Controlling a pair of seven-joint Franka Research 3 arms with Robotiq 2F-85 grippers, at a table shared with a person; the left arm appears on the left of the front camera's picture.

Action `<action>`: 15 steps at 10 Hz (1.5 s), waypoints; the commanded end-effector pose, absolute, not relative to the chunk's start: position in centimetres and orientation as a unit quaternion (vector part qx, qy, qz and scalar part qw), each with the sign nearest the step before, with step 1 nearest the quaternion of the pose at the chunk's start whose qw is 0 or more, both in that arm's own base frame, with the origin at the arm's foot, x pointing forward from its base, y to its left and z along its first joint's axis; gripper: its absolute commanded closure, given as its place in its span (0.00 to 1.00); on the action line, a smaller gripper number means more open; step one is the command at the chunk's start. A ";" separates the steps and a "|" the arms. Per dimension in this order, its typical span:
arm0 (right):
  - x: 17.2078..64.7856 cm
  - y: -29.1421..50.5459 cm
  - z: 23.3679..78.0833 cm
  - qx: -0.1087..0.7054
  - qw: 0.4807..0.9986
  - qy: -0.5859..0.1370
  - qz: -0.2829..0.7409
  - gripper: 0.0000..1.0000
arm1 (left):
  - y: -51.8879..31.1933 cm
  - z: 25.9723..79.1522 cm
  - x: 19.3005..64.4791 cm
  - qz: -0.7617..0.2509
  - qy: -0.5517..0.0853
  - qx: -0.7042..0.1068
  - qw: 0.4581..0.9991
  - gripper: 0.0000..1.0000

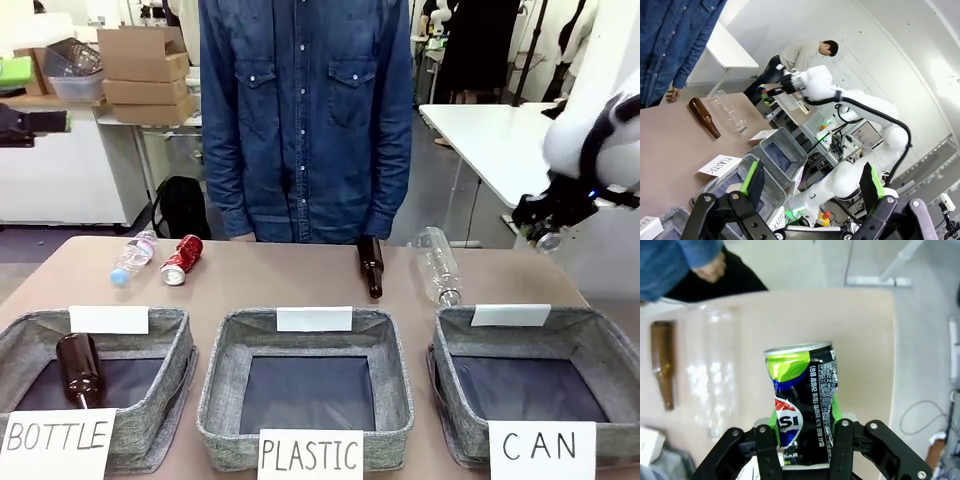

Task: Sort the can waste into the basket.
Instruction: Pick up the can waste from the table and place it in the right Fabric basket.

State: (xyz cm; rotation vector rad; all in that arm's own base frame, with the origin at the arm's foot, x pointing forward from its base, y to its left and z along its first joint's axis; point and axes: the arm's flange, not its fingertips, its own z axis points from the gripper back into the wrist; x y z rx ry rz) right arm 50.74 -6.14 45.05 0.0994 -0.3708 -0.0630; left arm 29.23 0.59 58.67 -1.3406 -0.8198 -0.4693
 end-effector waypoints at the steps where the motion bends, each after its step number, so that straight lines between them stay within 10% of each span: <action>1: 43.5 -5.9 50.5 0.065 0.984 -0.155 -0.051 1.00 | 0.4 58.8 29.4 -0.215 -0.376 -0.602 0.671 0.00; 6: 32.1 -3.5 52.8 0.085 0.985 -0.065 0.138 1.00 | 0.4 58.8 29.4 -0.215 -0.376 -0.602 0.671 0.00; 10: 30.7 -2.6 50.0 0.030 0.939 0.039 0.340 1.00 | 0.4 58.8 29.4 -0.215 -0.376 -0.602 0.671 0.00; 15: 31.1 -2.6 49.4 0.017 0.935 0.054 0.350 1.00 | 0.4 58.8 29.4 -0.215 -0.376 -0.602 0.671 0.00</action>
